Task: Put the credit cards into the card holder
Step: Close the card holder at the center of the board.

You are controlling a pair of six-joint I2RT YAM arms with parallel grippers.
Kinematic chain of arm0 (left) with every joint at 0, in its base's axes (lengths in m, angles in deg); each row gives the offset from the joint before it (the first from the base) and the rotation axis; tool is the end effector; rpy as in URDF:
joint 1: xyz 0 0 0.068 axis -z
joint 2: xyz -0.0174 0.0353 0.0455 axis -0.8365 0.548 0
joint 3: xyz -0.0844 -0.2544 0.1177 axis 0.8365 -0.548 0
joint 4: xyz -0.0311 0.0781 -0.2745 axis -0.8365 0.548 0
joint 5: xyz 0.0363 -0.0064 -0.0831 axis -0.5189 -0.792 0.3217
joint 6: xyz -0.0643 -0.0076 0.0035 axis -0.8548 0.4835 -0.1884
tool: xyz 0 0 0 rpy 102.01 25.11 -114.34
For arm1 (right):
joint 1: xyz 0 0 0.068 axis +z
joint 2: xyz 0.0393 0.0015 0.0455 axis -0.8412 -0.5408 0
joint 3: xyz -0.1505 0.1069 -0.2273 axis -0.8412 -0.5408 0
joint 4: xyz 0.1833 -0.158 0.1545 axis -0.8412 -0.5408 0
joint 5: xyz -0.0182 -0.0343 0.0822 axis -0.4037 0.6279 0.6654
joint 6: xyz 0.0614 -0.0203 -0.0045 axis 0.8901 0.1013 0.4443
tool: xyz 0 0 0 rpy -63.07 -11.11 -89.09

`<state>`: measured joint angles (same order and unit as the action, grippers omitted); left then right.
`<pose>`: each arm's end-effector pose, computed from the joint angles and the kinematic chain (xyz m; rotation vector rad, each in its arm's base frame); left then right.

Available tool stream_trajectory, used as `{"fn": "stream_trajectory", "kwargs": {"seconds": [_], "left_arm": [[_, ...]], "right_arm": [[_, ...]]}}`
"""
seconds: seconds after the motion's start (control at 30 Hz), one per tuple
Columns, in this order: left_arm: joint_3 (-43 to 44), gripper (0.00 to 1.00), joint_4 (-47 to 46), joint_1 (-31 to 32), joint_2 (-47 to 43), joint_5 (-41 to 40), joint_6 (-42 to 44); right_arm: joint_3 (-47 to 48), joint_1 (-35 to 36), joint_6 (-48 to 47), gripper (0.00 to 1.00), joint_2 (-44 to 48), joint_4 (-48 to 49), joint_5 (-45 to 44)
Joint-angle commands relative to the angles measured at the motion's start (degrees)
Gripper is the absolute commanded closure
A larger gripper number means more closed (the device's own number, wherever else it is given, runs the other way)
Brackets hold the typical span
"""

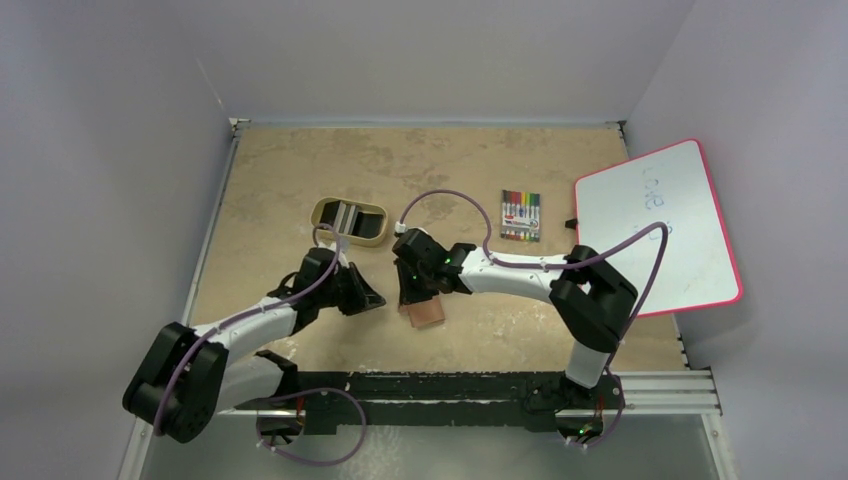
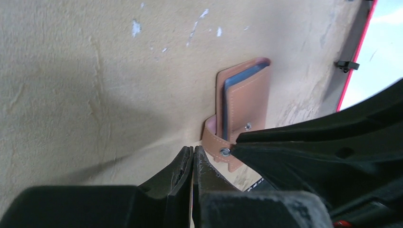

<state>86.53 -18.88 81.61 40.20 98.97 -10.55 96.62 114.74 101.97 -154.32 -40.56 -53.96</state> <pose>0.1904 -0.1076 0.1323 -0.4767 2.5014 -1.0515 0.2211 0.3460 0.1836 -0.3542 2.5673 0.7106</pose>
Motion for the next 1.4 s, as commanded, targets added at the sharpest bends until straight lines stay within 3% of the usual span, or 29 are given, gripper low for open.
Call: {"fn": "stream_trajectory", "kwargs": {"seconds": [0.0, 0.37, 0.67, 1.0, 1.23, 1.37], "left_arm": [[-0.9, 1.00, -9.7, 1.4, 2.8, 0.6, -2.9], [-1.7, 1.00, -19.7, 4.0, 9.4, 1.3, -7.2], [-1.7, 1.00, -19.8, 5.3, 9.4, -0.4, -7.8], [-2.1, 1.00, -19.4, 5.9, 8.9, -1.7, -7.8], [-2.2, 1.00, -19.1, 6.3, 8.6, -2.2, -7.8], [-1.8, 0.95, -19.1, 6.3, 7.6, -2.7, -8.0]], "right_arm": [[0.8, 0.3, 1.1, 0.85, 1.3, 0.0, 0.1], [-0.3, 0.3, 1.7, 0.84, 2.2, 1.3, 1.2], [-1.0, 0.2, 1.6, 0.94, 3.4, 1.2, 1.0], [-1.2, 0.3, 1.7, 0.88, 3.3, 1.5, 1.0], [-1.5, 0.3, 1.5, 1.00, 4.1, 1.7, 1.0], [-2.4, 0.2, 1.4, 1.00, 5.5, 1.7, 1.1]]}}
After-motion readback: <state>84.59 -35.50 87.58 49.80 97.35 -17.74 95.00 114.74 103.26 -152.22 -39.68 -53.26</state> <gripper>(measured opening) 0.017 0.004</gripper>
